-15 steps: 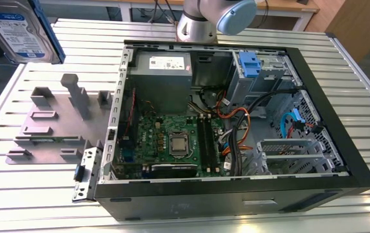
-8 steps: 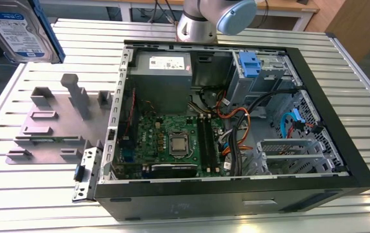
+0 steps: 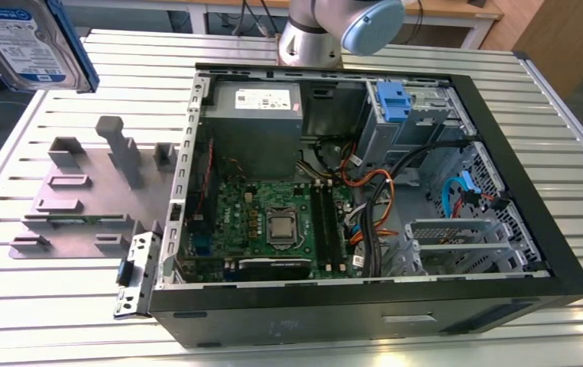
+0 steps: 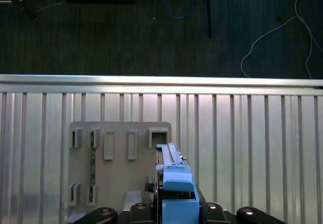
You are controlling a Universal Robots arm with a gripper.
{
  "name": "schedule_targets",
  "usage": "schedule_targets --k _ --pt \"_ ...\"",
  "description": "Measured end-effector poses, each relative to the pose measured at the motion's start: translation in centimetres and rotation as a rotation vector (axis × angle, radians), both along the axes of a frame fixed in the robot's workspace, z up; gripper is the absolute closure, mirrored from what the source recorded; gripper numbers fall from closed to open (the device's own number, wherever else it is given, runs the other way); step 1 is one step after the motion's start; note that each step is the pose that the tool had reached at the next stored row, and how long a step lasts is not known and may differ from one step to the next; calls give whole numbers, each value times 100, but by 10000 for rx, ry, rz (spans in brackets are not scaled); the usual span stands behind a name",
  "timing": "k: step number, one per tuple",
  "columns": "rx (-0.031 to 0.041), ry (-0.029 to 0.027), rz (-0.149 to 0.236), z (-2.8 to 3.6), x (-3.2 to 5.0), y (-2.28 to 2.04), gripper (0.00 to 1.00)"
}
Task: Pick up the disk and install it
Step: 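Pick up the disk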
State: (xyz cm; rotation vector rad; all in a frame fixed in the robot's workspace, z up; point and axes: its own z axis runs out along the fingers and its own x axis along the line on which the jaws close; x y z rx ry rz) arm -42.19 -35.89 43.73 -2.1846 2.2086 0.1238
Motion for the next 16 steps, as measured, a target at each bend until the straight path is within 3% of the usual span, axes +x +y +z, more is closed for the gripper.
schedule_targets --k 14,15,16 --pt "1 -1 0 29 0 0 63" --pt "0 0 6 132 0 0 63" --pt "0 0 9 311 0 0 63"
